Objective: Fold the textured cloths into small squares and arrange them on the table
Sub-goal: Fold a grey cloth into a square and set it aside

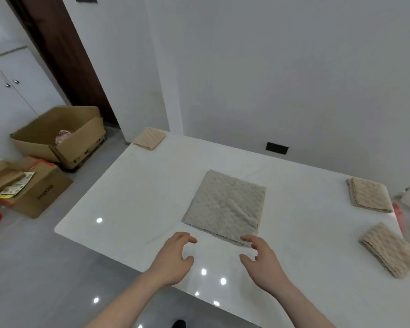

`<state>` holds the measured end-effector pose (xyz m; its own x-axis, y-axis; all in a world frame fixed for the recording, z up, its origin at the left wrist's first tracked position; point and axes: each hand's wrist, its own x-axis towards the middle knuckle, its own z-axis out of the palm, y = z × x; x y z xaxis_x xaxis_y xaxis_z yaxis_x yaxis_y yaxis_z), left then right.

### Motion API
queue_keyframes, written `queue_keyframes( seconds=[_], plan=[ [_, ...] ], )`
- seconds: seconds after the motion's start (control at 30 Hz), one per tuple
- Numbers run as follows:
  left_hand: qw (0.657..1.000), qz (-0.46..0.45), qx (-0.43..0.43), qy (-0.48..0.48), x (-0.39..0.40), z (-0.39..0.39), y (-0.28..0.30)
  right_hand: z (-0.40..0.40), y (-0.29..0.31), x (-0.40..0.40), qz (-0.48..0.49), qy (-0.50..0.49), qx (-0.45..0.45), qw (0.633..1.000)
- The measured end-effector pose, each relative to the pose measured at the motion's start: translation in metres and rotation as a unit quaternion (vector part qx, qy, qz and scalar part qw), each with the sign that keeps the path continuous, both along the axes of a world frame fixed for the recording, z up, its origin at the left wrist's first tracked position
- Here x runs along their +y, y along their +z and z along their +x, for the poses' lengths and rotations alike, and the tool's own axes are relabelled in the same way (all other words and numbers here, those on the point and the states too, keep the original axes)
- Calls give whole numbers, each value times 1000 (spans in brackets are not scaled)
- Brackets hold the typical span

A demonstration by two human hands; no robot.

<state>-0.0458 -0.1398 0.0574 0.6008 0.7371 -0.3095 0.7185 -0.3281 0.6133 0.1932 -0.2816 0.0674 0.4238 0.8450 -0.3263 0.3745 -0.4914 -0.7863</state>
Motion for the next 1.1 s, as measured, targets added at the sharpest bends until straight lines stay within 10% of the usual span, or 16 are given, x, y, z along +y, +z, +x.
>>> queue_keyframes(
  seconds=[0.43, 0.63, 1.1],
  plan=[
    [979, 123, -4, -165, 142, 57, -123, 26, -118, 77, -23, -33, -148, 988],
    [956, 237, -100, -139, 137, 48, -196, 20, -212, 75, 110, -109, -304, 940],
    [922, 329, -156, -133, 139, 45, -215, 14, -230, 72, 123, -92, -411, 899]
  ],
)
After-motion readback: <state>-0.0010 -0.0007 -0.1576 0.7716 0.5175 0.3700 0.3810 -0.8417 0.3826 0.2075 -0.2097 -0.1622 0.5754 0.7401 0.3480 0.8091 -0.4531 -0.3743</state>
